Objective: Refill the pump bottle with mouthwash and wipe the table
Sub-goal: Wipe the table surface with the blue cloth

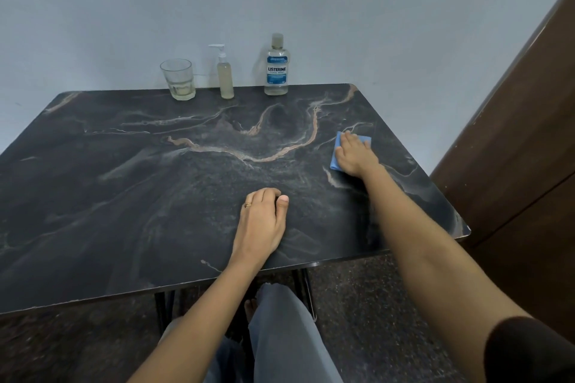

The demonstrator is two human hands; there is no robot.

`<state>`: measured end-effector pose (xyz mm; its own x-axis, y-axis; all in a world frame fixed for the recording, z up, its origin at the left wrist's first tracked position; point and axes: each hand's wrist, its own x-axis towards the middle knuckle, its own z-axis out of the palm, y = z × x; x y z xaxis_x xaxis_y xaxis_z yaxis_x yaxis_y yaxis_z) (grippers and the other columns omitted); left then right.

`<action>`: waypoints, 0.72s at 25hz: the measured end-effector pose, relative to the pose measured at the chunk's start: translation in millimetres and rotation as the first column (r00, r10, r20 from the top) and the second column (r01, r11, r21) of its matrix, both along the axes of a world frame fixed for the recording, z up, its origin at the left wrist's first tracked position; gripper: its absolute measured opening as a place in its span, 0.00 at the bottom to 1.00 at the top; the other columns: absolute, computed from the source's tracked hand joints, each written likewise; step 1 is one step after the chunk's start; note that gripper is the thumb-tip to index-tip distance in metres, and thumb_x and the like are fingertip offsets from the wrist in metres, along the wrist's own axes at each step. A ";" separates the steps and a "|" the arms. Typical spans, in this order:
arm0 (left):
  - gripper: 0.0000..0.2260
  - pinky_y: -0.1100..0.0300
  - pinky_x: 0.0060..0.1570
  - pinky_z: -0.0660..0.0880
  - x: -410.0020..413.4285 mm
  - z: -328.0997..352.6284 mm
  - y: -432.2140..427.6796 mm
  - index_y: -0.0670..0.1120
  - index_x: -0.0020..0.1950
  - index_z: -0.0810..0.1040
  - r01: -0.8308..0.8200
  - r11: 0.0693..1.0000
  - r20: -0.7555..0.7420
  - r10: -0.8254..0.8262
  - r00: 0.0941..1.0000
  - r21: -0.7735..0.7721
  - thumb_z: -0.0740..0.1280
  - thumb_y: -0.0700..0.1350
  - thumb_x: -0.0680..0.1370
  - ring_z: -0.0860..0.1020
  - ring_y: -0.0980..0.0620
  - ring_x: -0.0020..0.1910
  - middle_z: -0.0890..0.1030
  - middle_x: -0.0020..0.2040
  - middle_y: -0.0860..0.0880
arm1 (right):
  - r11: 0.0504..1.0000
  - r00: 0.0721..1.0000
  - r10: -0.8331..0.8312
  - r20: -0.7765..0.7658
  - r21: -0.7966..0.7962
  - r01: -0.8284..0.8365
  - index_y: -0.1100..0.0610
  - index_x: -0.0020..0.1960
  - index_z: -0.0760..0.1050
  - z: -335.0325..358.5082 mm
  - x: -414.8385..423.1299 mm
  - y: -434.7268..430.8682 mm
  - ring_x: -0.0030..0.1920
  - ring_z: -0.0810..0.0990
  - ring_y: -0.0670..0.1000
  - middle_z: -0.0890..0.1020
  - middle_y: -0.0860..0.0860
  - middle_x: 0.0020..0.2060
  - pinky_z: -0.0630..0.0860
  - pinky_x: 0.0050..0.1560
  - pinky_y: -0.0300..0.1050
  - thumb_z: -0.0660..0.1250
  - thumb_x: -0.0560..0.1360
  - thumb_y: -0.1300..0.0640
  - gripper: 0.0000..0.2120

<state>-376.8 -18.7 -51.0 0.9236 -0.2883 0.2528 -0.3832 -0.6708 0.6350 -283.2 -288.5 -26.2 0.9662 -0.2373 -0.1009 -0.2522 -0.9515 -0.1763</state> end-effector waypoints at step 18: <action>0.14 0.51 0.56 0.68 21.4 11.1 103.0 0.41 0.58 0.75 -0.208 0.969 0.099 0.222 0.970 -0.137 0.57 0.49 0.82 0.73 0.41 0.56 0.78 0.53 0.42 | 0.718 0.717 0.696 0.046 -0.029 -0.696 0.55 0.78 0.48 -6.3 -149.6 90.1 0.77 0.47 0.44 0.49 0.48 0.77 0.43 0.77 0.42 0.43 0.81 0.46 0.28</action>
<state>-355.4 84.3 -39.9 0.9238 -0.0458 0.3802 -0.3127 -0.6635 0.6797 -432.8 -198.4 -32.5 0.8627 0.5032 -0.0495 0.4905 -0.8566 -0.1601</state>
